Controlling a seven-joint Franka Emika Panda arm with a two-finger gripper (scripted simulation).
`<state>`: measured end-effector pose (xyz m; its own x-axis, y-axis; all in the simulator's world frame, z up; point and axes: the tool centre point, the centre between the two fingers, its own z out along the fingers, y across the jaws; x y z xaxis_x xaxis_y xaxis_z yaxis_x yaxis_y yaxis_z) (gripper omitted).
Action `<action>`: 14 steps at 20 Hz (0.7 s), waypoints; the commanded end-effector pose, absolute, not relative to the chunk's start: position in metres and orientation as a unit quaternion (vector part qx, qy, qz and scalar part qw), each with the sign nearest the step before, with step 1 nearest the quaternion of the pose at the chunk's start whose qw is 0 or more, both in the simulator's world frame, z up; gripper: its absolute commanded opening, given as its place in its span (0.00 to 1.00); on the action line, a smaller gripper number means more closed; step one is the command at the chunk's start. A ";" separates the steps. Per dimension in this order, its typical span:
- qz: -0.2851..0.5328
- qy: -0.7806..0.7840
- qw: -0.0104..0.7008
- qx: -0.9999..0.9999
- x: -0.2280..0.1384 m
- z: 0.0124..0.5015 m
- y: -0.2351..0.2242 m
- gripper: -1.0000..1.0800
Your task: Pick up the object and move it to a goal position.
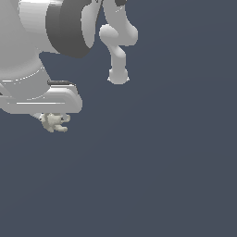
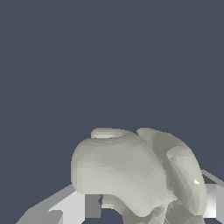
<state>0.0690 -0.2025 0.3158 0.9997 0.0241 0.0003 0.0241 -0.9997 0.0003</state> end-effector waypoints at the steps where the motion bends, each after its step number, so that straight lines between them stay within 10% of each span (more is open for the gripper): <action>1: 0.000 0.012 0.000 1.000 0.074 0.326 -0.207 0.00; 14: 0.000 0.012 0.000 1.000 0.096 0.363 -0.223 0.00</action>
